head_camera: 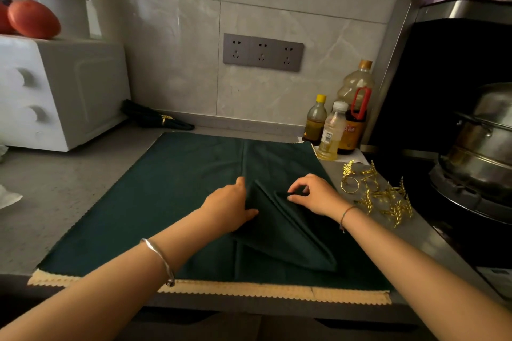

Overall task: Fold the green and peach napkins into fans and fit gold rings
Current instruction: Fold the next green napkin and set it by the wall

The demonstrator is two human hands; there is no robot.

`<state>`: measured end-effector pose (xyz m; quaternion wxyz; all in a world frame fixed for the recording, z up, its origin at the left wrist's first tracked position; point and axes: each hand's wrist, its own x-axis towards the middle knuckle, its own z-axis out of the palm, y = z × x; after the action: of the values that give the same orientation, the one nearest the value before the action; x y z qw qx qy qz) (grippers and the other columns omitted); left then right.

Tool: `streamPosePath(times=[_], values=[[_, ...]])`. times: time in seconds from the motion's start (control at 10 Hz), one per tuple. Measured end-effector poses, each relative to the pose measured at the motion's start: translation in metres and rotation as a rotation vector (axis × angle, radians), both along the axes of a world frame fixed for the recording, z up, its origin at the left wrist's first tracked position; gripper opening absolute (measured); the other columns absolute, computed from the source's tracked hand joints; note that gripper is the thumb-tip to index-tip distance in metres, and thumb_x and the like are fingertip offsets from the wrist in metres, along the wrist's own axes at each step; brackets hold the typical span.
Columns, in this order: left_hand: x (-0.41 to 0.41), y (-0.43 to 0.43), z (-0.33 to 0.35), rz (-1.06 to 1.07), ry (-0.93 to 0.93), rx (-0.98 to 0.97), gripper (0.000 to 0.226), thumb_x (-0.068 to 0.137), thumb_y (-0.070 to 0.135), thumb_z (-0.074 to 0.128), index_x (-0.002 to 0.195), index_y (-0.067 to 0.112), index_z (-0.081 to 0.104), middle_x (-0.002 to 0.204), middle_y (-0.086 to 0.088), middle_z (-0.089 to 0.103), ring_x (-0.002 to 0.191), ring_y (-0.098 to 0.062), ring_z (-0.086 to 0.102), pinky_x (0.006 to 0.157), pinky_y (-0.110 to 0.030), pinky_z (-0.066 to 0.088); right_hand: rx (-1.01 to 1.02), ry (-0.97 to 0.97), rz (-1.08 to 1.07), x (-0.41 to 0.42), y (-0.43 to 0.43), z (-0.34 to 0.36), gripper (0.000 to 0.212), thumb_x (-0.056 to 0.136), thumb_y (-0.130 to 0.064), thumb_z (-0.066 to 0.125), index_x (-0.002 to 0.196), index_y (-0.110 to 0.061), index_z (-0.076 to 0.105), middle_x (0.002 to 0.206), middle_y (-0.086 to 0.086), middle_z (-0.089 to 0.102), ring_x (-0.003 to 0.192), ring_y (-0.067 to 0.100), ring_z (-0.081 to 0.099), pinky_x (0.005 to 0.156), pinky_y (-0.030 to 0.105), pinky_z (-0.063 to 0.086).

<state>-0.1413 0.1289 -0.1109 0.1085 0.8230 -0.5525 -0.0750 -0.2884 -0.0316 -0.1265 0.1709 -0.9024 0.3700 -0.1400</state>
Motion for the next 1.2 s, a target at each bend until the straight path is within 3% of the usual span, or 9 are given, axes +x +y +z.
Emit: streamPosePath(times=[0.1, 0.2, 0.3, 0.4, 0.6, 0.7, 0.9, 1.1, 1.2], values=[[-0.016, 0.0, -0.001, -0.015, 0.087, 0.067, 0.085, 0.09, 0.045, 0.057, 0.149, 0.01, 0.007, 0.113, -0.008, 0.061, 0.085, -0.02, 0.067, 0.074, -0.029, 0.051, 0.02, -0.021, -0.007, 0.001, 0.004, -0.007, 0.015, 0.088, -0.026, 0.064, 0.102, -0.023, 0.065, 0.108, -0.002, 0.05, 0.1, 0.014, 0.053, 0.085, 0.025, 0.043], [-0.019, -0.004, -0.005, -0.036, -0.212, 0.027, 0.076, 0.091, 0.055, 0.048, 0.148, 0.013, 0.018, 0.133, -0.007, 0.049, 0.118, -0.024, 0.052, 0.091, -0.034, 0.045, 0.014, -0.059, -0.028, 0.001, 0.008, -0.018, 0.016, 0.09, -0.026, 0.06, 0.105, -0.024, 0.063, 0.111, -0.002, 0.051, 0.107, 0.015, 0.052, 0.09, 0.028, 0.043], [-0.022, -0.012, -0.012, -0.24, -0.232, -0.033, 0.069, 0.095, 0.056, 0.034, 0.151, 0.021, 0.015, 0.151, -0.006, 0.025, 0.14, -0.025, 0.023, 0.113, -0.037, 0.022, -0.055, -0.099, -0.052, 0.002, 0.013, -0.027, 0.017, 0.091, -0.026, 0.058, 0.107, -0.025, 0.061, 0.114, -0.001, 0.054, 0.111, 0.016, 0.051, 0.096, 0.034, 0.042], [-0.027, -0.017, -0.024, -0.37, -0.135, 0.054, 0.061, 0.1, 0.05, 0.021, 0.152, 0.021, 0.009, 0.16, 0.003, 0.007, 0.147, -0.016, -0.001, 0.119, -0.036, -0.003, -0.134, -0.099, -0.046, 0.003, 0.018, -0.033, 0.02, 0.094, -0.026, 0.053, 0.113, -0.024, 0.058, 0.117, -0.001, 0.054, 0.112, 0.017, 0.05, 0.096, 0.033, 0.039], [-0.021, -0.02, -0.038, -0.354, -0.088, 0.079, 0.056, 0.103, 0.042, 0.019, 0.153, 0.02, 0.004, 0.16, 0.005, 0.001, 0.146, -0.012, -0.006, 0.117, -0.032, -0.008, -0.226, -0.146, 0.008, -0.009, 0.031, -0.03, 0.033, 0.094, -0.025, 0.052, 0.127, -0.022, 0.055, 0.131, -0.006, 0.052, 0.121, 0.012, 0.049, 0.105, 0.026, 0.036], [-0.021, -0.017, -0.039, -0.362, -0.057, 0.066, 0.056, 0.103, 0.04, 0.02, 0.152, 0.02, 0.001, 0.159, 0.005, -0.002, 0.146, -0.012, -0.006, 0.116, -0.031, -0.009, -0.188, -0.105, 0.114, -0.028, 0.049, -0.029, 0.033, 0.098, -0.027, 0.045, 0.13, -0.026, 0.054, 0.136, -0.012, 0.051, 0.13, 0.001, 0.038, 0.11, 0.013, 0.018], [-0.02, -0.016, -0.043, -0.369, -0.037, 0.052, 0.057, 0.103, 0.04, 0.02, 0.152, 0.021, -0.001, 0.159, 0.006, -0.003, 0.146, -0.011, -0.007, 0.115, -0.03, -0.01, -0.06, -0.027, 0.2, -0.079, 0.082, -0.033, 0.04, 0.1, -0.038, 0.031, 0.139, -0.037, 0.035, 0.141, -0.03, 0.03, 0.129, -0.024, 0.017, 0.102, -0.003, 0.012], [-0.018, -0.017, -0.045, -0.375, -0.014, 0.035, 0.057, 0.103, 0.04, 0.02, 0.152, 0.022, -0.001, 0.159, 0.006, -0.004, 0.146, -0.011, -0.007, 0.116, -0.03, -0.009, -0.116, 0.06, 0.204, -0.107, 0.099, -0.028, 0.052, 0.089, -0.061, 0.018, 0.137, -0.044, 0.03, 0.134, -0.04, 0.021, 0.122, -0.034, 0.005, 0.098, -0.006, 0.006], [-0.015, -0.017, -0.045, -0.396, 0.025, 0.025, 0.056, 0.102, 0.042, 0.02, 0.151, 0.026, -0.002, 0.159, 0.007, -0.005, 0.146, -0.01, -0.007, 0.115, -0.028, -0.009, -0.15, 0.117, 0.209, -0.108, 0.102, -0.022, 0.057, 0.083, -0.066, 0.022, 0.137, -0.046, 0.029, 0.132, -0.042, 0.017, 0.116, -0.036, 0.003, 0.096, -0.007, 0.002]])
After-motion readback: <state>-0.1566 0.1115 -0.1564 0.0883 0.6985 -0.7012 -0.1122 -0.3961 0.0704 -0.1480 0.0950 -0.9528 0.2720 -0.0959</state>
